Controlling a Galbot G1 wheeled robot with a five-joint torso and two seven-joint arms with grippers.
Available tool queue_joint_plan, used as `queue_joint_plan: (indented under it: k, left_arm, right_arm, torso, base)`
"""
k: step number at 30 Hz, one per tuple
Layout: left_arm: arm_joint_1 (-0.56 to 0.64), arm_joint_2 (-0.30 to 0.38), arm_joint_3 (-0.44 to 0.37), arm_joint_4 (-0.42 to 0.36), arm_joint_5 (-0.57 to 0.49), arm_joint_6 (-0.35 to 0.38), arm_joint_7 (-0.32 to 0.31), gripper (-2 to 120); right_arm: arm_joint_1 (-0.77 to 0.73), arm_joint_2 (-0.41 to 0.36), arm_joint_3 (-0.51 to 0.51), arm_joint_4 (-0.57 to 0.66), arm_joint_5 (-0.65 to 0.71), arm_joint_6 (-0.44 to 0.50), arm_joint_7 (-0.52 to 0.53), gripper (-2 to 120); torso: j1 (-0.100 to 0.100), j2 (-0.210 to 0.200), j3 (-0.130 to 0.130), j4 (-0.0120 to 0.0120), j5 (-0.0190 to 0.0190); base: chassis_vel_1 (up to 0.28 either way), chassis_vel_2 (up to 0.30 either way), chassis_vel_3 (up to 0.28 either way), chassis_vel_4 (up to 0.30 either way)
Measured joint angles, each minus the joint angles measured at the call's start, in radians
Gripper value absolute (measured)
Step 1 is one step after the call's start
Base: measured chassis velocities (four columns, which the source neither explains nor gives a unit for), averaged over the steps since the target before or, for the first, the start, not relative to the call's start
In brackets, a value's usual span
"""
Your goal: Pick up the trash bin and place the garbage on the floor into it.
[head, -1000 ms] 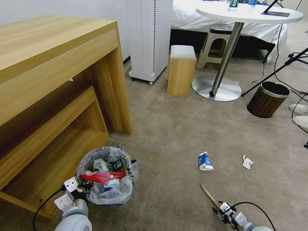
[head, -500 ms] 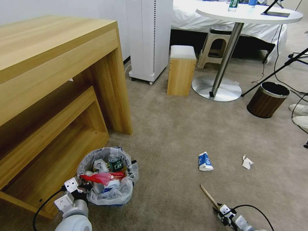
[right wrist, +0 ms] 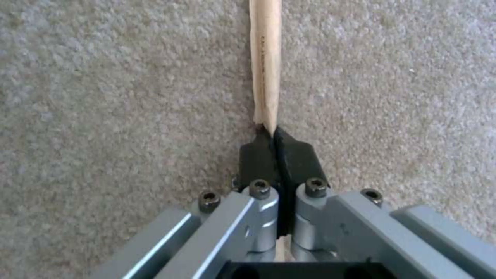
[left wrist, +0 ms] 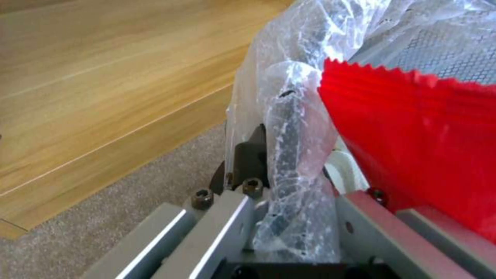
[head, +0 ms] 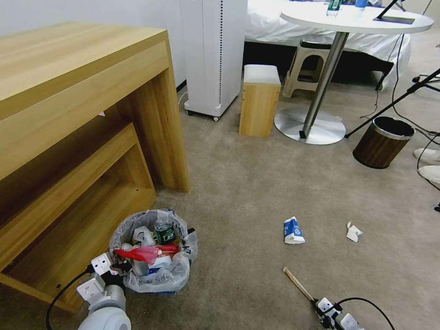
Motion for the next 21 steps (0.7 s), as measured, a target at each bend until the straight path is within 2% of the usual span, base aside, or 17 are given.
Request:
queue_joint_plan:
  k: [15, 18, 19, 21]
  left_arm:
    - [0.01, -0.001, -0.002, -0.007, 0.005, -0.005, 0.002, 1]
    - [0.008, 0.002, 0.0, -0.007, 0.005, -0.003, 0.003, 1]
    - [0.008, 0.002, 0.0, -0.007, 0.005, -0.003, 0.003, 1]
    - [0.007, 0.003, 0.003, -0.008, 0.003, 0.002, 0.002, 1]
  right_arm:
    - [-0.02, -0.02, 0.04, 0.055, 0.017, 0.046, -0.009, 0]
    - [-0.005, -0.045, 0.097, 0.155, 0.046, 0.128, -0.058, 0]
    - [-0.005, -0.045, 0.097, 0.155, 0.046, 0.128, -0.058, 0]
    - [0.032, -0.06, 0.11, 0.233, 0.057, 0.154, -0.077, 0]
  torso:
    - [0.0, 0.0, 0.0, 0.0001, 0.0]
    - [0.0, 0.0, 0.0, 0.0, 0.0001]
    - [0.0, 0.0, 0.0, 0.0, 0.0001]
    - [0.0, 0.0, 0.0, 0.0001, -0.0002]
  base:
    - [0.0, 0.0, 0.0, 0.0]
    - [0.0, 0.0, 0.0, 0.0]
    - [0.0, 0.0, 0.0, 0.0]
    - [0.0, 0.0, 0.0, 0.0]
